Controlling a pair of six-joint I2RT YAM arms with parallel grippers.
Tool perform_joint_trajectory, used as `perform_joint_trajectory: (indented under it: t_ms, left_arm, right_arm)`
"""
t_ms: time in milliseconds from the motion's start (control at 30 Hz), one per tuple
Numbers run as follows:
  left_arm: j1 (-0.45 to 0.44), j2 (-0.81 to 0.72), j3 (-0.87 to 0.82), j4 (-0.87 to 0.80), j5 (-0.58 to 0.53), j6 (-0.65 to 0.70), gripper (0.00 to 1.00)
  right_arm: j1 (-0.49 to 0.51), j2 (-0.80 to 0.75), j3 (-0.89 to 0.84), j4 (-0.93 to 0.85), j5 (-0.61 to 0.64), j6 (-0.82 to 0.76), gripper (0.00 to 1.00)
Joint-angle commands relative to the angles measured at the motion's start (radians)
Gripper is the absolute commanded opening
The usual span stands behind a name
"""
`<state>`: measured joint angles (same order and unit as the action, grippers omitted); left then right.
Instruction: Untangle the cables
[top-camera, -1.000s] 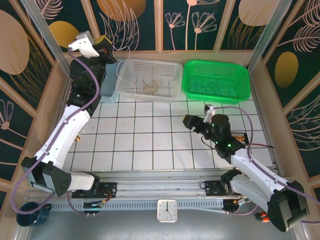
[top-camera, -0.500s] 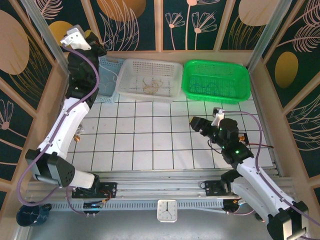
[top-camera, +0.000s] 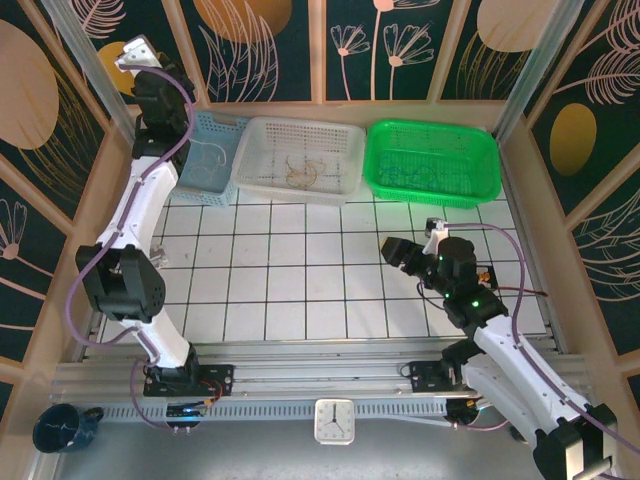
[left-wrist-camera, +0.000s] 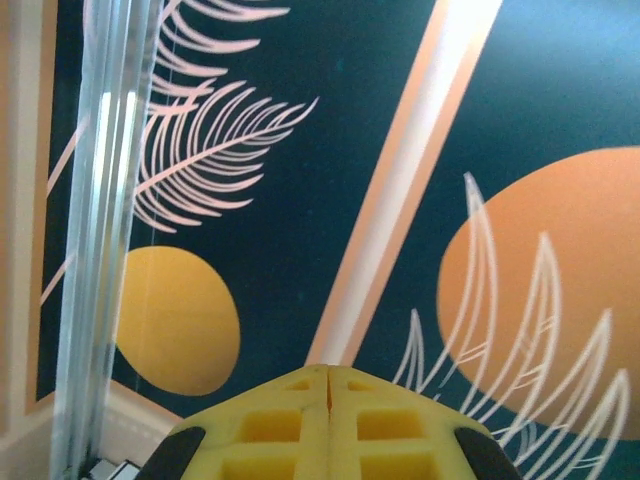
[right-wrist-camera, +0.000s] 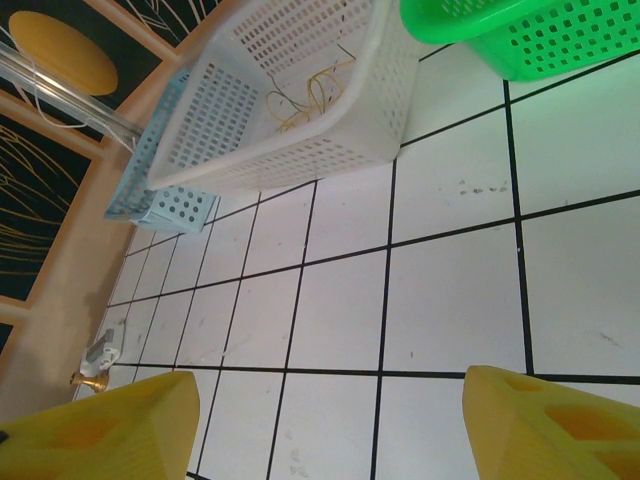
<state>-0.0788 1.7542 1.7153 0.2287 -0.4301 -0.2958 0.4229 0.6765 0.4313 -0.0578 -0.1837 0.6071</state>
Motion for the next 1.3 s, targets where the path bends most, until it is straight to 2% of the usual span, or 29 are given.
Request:
perform_joint_trajectory:
  t_ms: [0,233,633,867,933,967,1100,1167,1267]
  left_arm:
    - [0.024,0.042,0.054,-0.039,0.000,-0.001,0.00]
    - [0.043,0.086,0.022,-0.068,0.039,0.023,0.00]
    - [0.044,-0.003,-0.408,0.107,0.073,-0.022,0.00]
    - [0.043,0.047,-0.342,0.050,0.129,-0.022,0.00]
    - [0.043,0.084,-0.290,0.000,0.171,-0.016,0.09]
    - [0.043,0.101,-0.262,-0.026,0.189,-0.017,0.17]
    - [0.043,0.116,-0.230,-0.052,0.233,-0.032,0.75]
    - [0.044,0.105,-0.228,-0.051,0.243,-0.045,0.98]
    - [0.043,0.086,-0.203,-0.067,0.275,-0.059,0.99]
  right_arm:
    - [-0.011,-0.002,0.033,-0.005,0.012,-0.020,0.70]
    - [-0.018,-0.003,0.040,-0.023,0.016,-0.030,0.70]
    - [-0.026,-0.014,0.034,-0.037,0.018,-0.032,0.70]
    - [-0.028,-0.006,0.031,-0.021,0.016,-0.019,0.70]
    - [-0.028,-0.006,0.031,-0.018,0.018,-0.014,0.70]
    - [-0.028,-0.005,0.031,-0.017,0.018,-0.013,0.70]
    - [-0.029,-0.008,0.036,-0.023,0.018,-0.013,0.70]
    - [-0.029,-0.008,0.038,-0.024,0.019,-0.015,0.70]
    - [-0.030,0.001,0.043,-0.022,0.020,-0.019,0.70]
